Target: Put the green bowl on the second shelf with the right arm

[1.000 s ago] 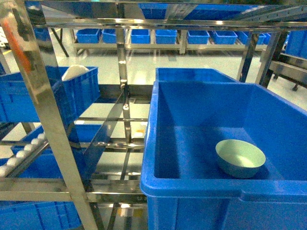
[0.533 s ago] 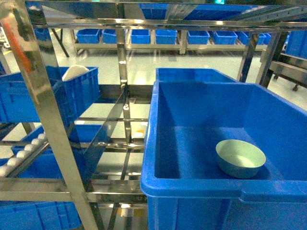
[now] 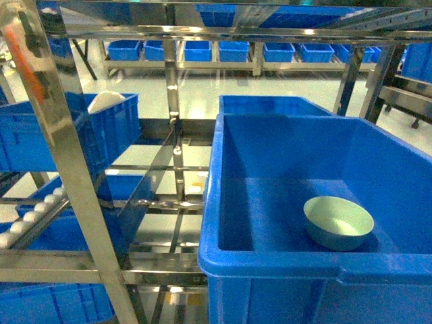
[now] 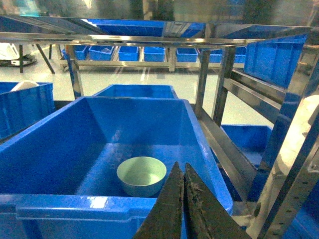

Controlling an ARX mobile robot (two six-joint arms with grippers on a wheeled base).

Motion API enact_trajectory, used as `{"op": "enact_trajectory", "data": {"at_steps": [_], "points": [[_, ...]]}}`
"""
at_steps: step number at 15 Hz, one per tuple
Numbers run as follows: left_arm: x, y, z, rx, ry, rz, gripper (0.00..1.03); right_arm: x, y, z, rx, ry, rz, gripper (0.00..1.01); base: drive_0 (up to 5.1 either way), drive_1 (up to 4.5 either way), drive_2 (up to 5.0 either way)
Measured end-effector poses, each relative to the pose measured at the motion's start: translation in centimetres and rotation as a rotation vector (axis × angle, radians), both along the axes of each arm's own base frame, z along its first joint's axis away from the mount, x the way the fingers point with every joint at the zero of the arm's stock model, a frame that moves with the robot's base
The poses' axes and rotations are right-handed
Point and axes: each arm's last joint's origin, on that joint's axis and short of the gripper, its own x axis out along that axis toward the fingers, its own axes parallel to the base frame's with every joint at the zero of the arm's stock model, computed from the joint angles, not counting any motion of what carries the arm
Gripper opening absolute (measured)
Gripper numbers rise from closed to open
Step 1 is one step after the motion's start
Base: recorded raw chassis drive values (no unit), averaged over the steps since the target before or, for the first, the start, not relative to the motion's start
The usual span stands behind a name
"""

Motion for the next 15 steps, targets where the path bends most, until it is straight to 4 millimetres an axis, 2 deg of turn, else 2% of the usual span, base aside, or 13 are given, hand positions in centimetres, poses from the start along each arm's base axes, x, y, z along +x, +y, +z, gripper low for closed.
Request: {"op": "enact_trajectory", "data": {"at_steps": [1,2,7,9,15], "points": [[0.00,0.00,0.01,0.000,-0.001,0.000,0.98,0.00,0.00,0.03,0.000,-0.002,0.000,0.02,0.0,0.00,0.0],[0.00,0.00,0.01,0.000,-0.001,0.000,0.98,0.00,0.00,0.02,0.000,-0.002,-0.001,0.10,0.0,0.00,0.0],[0.00,0.00,0.01,0.000,-0.001,0.000,0.98,0.00,0.00,0.03,0.000,-0.002,0.000,0.76,0.0,0.00,0.0],[0.00,0.00,0.00,0.000,-0.001,0.000,0.98,0.00,0.00,0.02,0.000,-0.002,0.000,0.99,0.0,0.00,0.0],[0.00,0.00,0.00,0.000,-0.001,0.000,0.98,0.00,0.00,0.02,0.000,-0.002,0.000,0.98,0.0,0.00,0.0]]}}
